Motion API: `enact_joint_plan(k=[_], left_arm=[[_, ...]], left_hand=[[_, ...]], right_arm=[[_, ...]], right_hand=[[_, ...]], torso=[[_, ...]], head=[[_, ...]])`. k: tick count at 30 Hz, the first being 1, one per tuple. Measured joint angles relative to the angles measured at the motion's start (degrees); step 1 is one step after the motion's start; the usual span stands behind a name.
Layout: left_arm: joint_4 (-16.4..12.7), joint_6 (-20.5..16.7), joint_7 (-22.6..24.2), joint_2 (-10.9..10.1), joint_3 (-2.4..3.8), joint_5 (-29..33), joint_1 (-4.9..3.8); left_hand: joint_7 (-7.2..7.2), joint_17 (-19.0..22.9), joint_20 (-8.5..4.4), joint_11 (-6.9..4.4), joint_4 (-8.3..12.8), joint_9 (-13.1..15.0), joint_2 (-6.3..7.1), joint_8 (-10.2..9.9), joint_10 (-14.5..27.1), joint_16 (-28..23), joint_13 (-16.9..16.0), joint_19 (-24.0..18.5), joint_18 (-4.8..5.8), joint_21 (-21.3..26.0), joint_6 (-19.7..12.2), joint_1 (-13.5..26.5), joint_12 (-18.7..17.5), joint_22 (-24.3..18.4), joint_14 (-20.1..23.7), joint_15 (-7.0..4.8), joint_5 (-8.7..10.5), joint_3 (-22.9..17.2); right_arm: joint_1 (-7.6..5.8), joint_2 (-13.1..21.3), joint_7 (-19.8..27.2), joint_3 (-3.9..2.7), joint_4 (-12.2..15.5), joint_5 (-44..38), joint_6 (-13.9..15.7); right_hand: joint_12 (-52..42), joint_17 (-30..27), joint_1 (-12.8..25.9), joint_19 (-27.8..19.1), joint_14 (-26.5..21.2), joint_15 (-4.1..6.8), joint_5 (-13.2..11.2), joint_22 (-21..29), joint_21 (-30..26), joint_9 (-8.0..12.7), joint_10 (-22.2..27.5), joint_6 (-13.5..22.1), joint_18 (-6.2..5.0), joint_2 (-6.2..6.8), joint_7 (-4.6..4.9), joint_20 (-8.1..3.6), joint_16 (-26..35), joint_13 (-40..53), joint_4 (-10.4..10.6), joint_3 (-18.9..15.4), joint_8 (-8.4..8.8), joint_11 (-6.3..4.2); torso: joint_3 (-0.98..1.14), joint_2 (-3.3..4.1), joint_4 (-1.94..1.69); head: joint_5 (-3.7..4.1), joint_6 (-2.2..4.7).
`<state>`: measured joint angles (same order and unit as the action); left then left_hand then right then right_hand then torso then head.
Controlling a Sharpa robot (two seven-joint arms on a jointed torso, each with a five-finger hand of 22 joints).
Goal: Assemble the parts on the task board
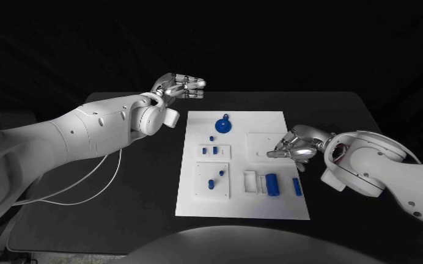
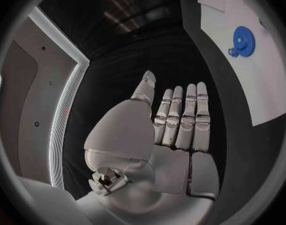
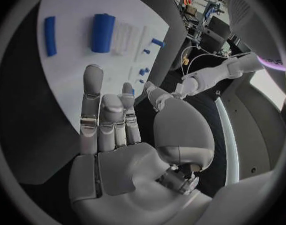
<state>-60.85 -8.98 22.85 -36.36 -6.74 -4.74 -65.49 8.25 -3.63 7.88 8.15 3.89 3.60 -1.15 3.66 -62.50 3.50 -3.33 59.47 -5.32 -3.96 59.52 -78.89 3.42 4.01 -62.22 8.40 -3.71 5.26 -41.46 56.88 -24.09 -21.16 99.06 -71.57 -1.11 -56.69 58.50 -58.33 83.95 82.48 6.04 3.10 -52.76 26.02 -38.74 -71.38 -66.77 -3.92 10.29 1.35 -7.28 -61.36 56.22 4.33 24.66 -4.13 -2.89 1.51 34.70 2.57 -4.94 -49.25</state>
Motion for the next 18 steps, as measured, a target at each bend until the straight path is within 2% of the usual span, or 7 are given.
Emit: enact_joint_plan(k=[3,6,10,15,18], left_arm=[[-0.5,-0.19,0.47,-0.58,0.0,0.13,0.08],[-1.01,-0.28,0.86,-0.9,-0.01,0.25,0.16],[-1.49,-0.19,1.33,-1.21,-0.04,0.29,0.42],[-1.83,0.16,1.95,-1.41,-0.05,0.22,0.7],[-1.96,0.36,2.22,-1.44,-0.05,0.16,0.81]], left_hand=[[0.0,0.0,0.0,0.21,0.0,0.0,0.0,0.0,0.21,0.0,0.0,0.0,0.0,0.0,0.0,0.0,0.0,0.0,0.0,0.0,-0.06,0.0],[0.0,0.0,0.0,0.21,0.0,0.0,0.0,0.0,0.21,0.0,0.0,0.0,0.0,0.0,0.0,0.0,0.0,0.0,0.0,0.0,-0.34,0.0],[-0.23,0.0,0.18,0.12,0.32,0.0,0.63,0.0,1.11,0.0,0.0,-0.63,0.0,0.0,-0.23,-0.63,0.0,0.0,0.75,0.12,-1.23,0.31],[-0.66,0.0,0.3,-0.47,0.38,0.0,1.72,0.0,1.71,0.0,0.0,-1.33,-0.01,0.0,-0.66,0.46,0.0,0.01,1.15,0.11,-1.62,-0.14],[-0.69,0.0,0.3,-0.47,0.39,0.0,1.76,0.0,1.71,0.0,0.0,-1.33,-0.01,0.0,-0.69,0.5,0.0,0.01,1.35,-0.09,-1.62,-0.26]], right_arm=[[-0.09,1.34,-2.79,-0.02,0.32,0.49,-2.61],[-0.16,2.2,-5.14,0.07,0.81,1.03,-4.43],[-0.21,2.67,-8.19,0.76,1.36,2.02,-6.38],[-0.17,2.54,-11.65,2.36,1.54,3.44,-7.86],[-0.18,2.03,-12.98,3.44,1.29,3.94,-7.97]], right_hand=[[0.0,1.43,0.23,0.0,0.0,0.0,0.0,-0.65,0.37,-2.94,-0.6,0.35,0.0,0.69,0.14,0.0,-0.22,1.5,0.81,0.34,0.17,-0.09],[0.39,1.81,0.97,0.0,0.13,-0.13,0.0,-0.76,0.37,-3.37,-0.6,0.7,0.0,1.44,0.1,0.0,-0.22,1.6,1.17,0.5,0.16,-0.09],[1.5,2.59,2.61,-0.01,0.21,-0.22,0.0,-0.96,0.37,-3.06,-0.39,1.98,0.0,2.15,0.54,0.01,-0.65,1.01,2.88,0.31,0.38,0.13],[1.94,3.36,2.84,-0.01,0.21,-0.22,0.0,-1.35,0.37,-1.79,-0.38,2.91,-0.01,2.38,0.88,0.01,-0.65,1.25,3.75,0.58,0.38,0.13],[1.94,3.78,3.06,-0.01,0.21,-0.22,0.0,-1.59,0.37,-0.92,-0.39,3.41,-0.01,2.6,1.02,0.01,-0.65,1.82,3.95,0.39,0.38,0.13]], torso=[[0.07,-0.28,0.18],[0.1,-0.48,0.27],[0.1,-0.76,0.4],[0.03,-1.04,0.49],[-0.07,-1.16,0.49]], head=[[0.1,-0.14],[0.15,-0.15],[0.42,-0.32],[0.71,-0.58],[0.9,-0.69]])
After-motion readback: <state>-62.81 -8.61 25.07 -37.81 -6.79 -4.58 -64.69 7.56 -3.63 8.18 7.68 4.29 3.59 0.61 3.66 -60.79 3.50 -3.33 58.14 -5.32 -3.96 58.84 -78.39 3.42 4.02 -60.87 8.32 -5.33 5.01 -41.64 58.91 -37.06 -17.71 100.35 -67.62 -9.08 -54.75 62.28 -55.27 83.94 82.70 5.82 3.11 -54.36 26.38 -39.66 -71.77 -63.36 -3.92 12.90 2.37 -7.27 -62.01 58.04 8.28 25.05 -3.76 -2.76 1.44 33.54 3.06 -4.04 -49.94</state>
